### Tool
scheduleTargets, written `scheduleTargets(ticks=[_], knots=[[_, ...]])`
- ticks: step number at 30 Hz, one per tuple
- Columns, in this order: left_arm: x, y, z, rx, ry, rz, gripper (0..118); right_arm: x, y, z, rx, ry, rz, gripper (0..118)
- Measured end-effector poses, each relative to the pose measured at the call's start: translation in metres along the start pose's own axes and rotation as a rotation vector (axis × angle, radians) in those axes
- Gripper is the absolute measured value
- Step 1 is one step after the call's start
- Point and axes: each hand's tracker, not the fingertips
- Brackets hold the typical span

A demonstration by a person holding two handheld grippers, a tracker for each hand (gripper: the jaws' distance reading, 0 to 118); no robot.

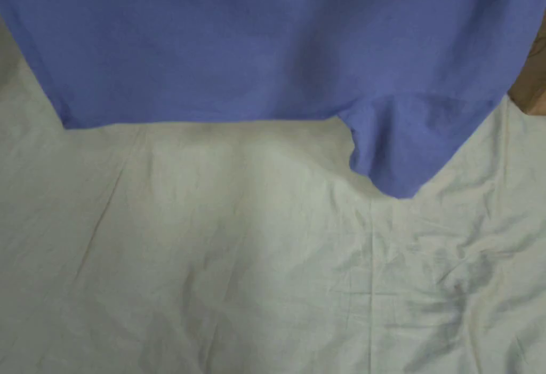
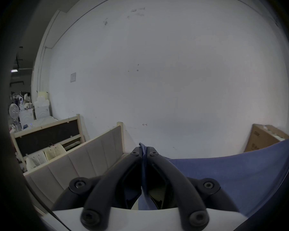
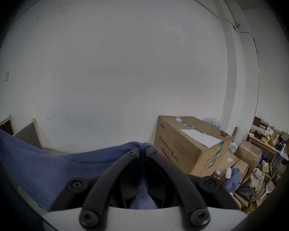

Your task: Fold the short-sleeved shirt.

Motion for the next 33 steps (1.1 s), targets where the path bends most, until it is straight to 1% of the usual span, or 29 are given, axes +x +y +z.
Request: scheduleTargets(ticks=[3, 5, 7, 11, 16, 17, 21, 23, 24, 26, 27, 29, 33], knots=[[0.018, 0.001, -0.029, 0.024, 0.021, -0.047, 0, -0.021, 0.005, -0.024, 0.028, -0.052, 0.018, 3], [0.029, 0.000, -0.046, 0.036, 0.024, -0.050, 0, -0.028, 0.012, -0.047, 0.056, -0.076, -0.007, 3], [0.037, -0.002, -0.062, 0.047, 0.045, -0.042, 0, -0.036, 0.013, -0.062, 0.077, -0.089, -0.025, 3], [0.053, -0.011, -0.084, 0.099, 0.093, -0.008, 0, -0.052, 0.008, -0.086, 0.115, -0.124, -0.015, 3], [0.063, -0.033, -0.111, 0.084, 0.110, 0.028, 0, -0.067, -0.006, -0.110, 0.148, -0.141, -0.028, 3], [0.064, -0.041, -0.115, 0.079, 0.109, 0.018, 0, -0.069, -0.011, -0.114, 0.145, -0.141, -0.025, 3], [0.068, -0.085, -0.128, 0.022, 0.106, -0.051, 0, -0.074, -0.040, -0.128, 0.080, -0.125, 0.004, 3], [0.069, -0.111, -0.130, -0.033, 0.097, -0.063, 0, -0.074, -0.060, -0.134, 0.024, -0.120, 0.004, 3], [0.069, -0.127, -0.129, -0.058, 0.084, -0.070, 0, -0.074, -0.072, -0.135, -0.011, -0.119, 0.018, 3], [0.068, -0.155, -0.130, -0.115, 0.073, -0.109, 0, -0.072, -0.097, -0.133, -0.041, -0.095, 0.021, 3], [0.067, -0.170, -0.128, -0.146, 0.075, -0.126, 0, -0.071, -0.111, -0.132, -0.078, -0.087, 0.048, 3], [0.065, -0.196, -0.120, -0.194, 0.062, -0.121, 0, -0.066, -0.139, -0.125, -0.125, -0.060, 0.058, 3], [0.050, -0.244, -0.094, -0.272, 0.040, -0.096, 0, -0.053, -0.203, -0.101, -0.246, -0.041, 0.065, 3]])
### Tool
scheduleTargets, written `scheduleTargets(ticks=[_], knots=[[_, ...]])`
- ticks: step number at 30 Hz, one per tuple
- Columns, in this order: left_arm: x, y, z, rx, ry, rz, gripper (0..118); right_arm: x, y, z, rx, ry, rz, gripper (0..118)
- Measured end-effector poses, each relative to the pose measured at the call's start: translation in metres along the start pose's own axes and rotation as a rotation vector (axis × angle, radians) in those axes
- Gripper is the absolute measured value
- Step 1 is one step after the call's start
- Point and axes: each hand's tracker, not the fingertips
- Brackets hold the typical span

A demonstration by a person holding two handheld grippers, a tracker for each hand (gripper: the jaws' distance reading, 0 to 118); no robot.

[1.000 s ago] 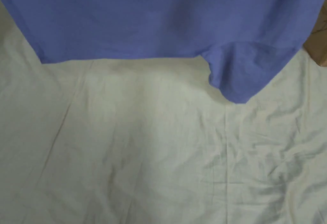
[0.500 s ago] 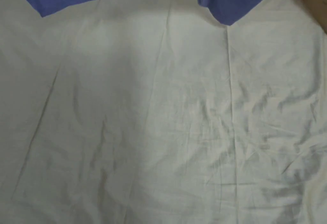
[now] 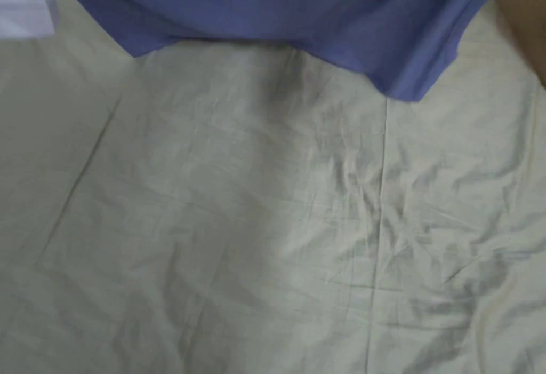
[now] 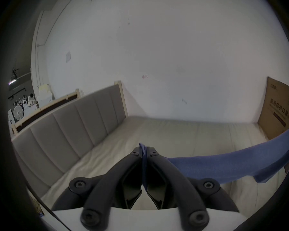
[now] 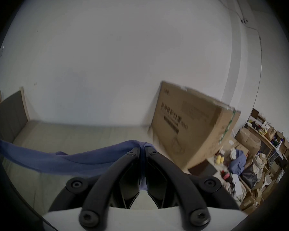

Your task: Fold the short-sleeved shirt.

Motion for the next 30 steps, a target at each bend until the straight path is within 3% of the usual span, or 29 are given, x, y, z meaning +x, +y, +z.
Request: scheduleTargets(ticks=[6, 10, 14, 16, 22, 25, 28, 30], knots=[[-0.038, -0.095, 0.049, -0.115, -0.048, 0.037, 0, 0.021, -0.106, 0.029, -0.136, 0.084, -0.035, 3], [-0.077, -0.161, 0.090, -0.187, -0.117, 0.145, 0, 0.039, -0.180, 0.053, -0.233, 0.173, 0.040, 3], [-0.110, -0.227, 0.137, -0.265, -0.165, 0.179, 0, 0.063, -0.254, 0.075, -0.317, 0.229, -0.016, 3], [-0.119, -0.253, 0.157, -0.300, -0.196, 0.161, 0, 0.075, -0.286, 0.082, -0.359, 0.235, -0.051, 3], [-0.128, -0.308, 0.196, -0.388, -0.205, 0.035, 0, 0.101, -0.358, 0.110, -0.430, 0.265, -0.043, 3], [-0.131, -0.328, 0.205, -0.433, -0.197, -0.060, 0, 0.113, -0.386, 0.121, -0.485, 0.291, -0.102, 3], [-0.134, -0.339, 0.207, -0.483, -0.192, -0.004, 2, 0.121, -0.410, 0.132, -0.527, 0.324, -0.117, 4], [-0.137, -0.344, 0.210, -0.508, -0.187, 0.036, 11, 0.123, -0.420, 0.137, -0.531, 0.327, -0.094, 4]])
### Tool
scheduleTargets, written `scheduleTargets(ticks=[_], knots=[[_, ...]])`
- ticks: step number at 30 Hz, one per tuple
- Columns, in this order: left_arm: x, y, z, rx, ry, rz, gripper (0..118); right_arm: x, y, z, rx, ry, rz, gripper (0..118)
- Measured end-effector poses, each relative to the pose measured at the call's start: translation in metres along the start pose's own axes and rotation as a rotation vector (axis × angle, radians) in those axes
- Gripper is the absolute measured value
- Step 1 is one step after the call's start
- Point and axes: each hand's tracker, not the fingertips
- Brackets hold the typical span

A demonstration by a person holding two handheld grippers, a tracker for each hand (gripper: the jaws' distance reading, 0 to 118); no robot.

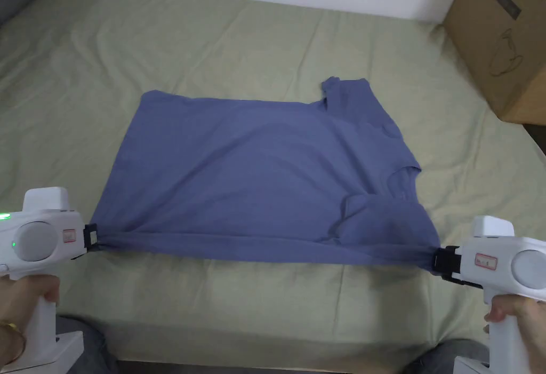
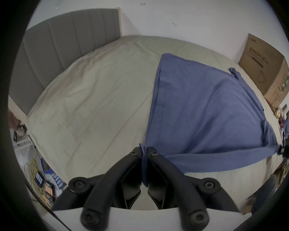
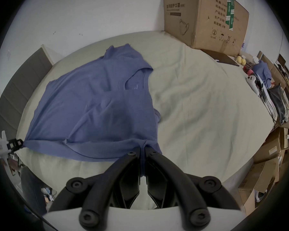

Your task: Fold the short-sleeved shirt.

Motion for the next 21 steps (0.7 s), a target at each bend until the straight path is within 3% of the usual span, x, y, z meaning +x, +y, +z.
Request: scheduleTargets(ticks=[1, 2, 3, 5, 7, 12, 17, 21], knots=[[-0.001, -0.001, 0.001, -0.003, 0.001, -0.001, 22, 0.001, -0.004, 0.000, -0.002, 0.002, 0.000, 6], [-0.002, -0.002, 0.003, -0.009, 0.005, -0.004, 45, 0.002, -0.006, 0.001, -0.003, 0.011, 0.000, 20], [-0.006, -0.005, 0.007, -0.013, 0.034, -0.003, 67, 0.002, -0.007, 0.003, -0.001, 0.013, -0.005, 46], [-0.016, -0.005, 0.015, 0.037, 0.066, 0.033, 100, 0.006, -0.005, 0.010, -0.023, -0.003, 0.006, 98], [-0.030, -0.006, 0.025, 0.107, 0.100, 0.092, 113, 0.010, -0.003, 0.022, -0.017, -0.029, 0.014, 102], [-0.045, 0.013, 0.066, 0.300, 0.079, 0.156, 114, 0.010, 0.024, 0.082, 0.199, -0.069, 0.108, 102], [-0.011, 0.025, 0.109, 0.559, 0.069, 0.050, 115, -0.013, 0.039, 0.148, 0.554, -0.041, 0.102, 103], [0.018, 0.024, 0.121, 0.655, 0.035, -0.034, 118, -0.031, 0.029, 0.169, 0.716, 0.005, 0.108, 117]])
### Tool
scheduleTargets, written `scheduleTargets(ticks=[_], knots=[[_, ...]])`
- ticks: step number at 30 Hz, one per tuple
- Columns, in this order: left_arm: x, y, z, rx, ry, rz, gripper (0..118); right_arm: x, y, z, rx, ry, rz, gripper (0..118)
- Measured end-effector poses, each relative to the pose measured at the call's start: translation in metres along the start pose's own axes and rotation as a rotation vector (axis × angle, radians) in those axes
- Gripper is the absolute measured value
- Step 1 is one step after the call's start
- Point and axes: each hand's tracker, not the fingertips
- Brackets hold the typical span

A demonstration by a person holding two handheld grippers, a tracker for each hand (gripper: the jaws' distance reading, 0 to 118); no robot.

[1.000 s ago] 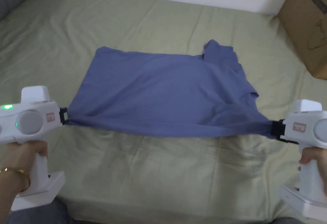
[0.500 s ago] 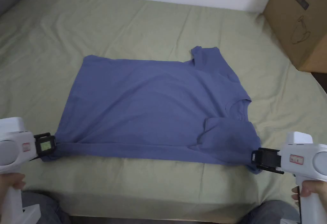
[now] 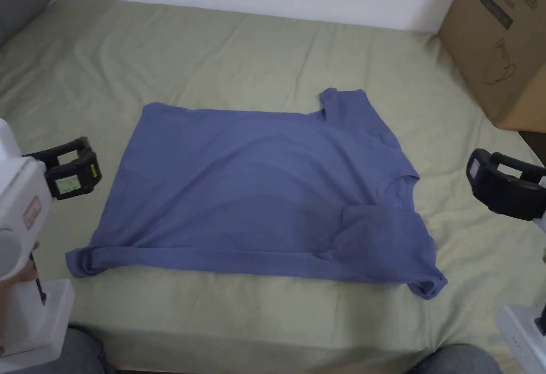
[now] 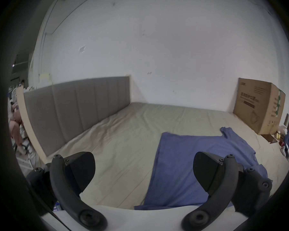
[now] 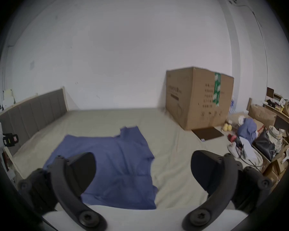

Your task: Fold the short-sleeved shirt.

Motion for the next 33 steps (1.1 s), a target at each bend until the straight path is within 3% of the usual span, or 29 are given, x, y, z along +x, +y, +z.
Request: scheduleTargets(ticks=[5, 7, 9, 10, 13, 14, 31, 33], knots=[[0.027, -0.005, 0.015, 0.067, -0.088, -0.059, 114, -0.026, -0.014, 0.016, 0.080, 0.008, 0.007, 117], [0.037, -0.007, 0.019, 0.092, -0.107, -0.099, 98, -0.033, -0.019, 0.017, 0.092, 0.021, 0.001, 114], [0.046, -0.009, 0.023, 0.105, -0.123, -0.116, 66, -0.042, -0.023, 0.015, 0.088, 0.024, -0.005, 102], [0.050, -0.010, 0.023, 0.103, -0.126, -0.112, 52, -0.044, -0.024, 0.014, 0.083, 0.023, -0.011, 92], [0.058, -0.012, 0.024, 0.090, -0.168, -0.084, 9, -0.053, -0.026, 0.010, 0.075, 0.036, -0.027, 16], [0.061, -0.013, 0.025, 0.090, -0.171, -0.082, 0, -0.056, -0.027, 0.008, 0.074, 0.032, -0.031, 2], [0.056, -0.009, 0.012, 0.004, -0.181, -0.062, 0, -0.063, -0.044, -0.015, -0.008, 0.026, -0.053, 0], [0.044, -0.004, 0.002, -0.080, -0.163, -0.041, 25, -0.062, -0.049, -0.019, -0.032, 0.007, -0.034, 0]])
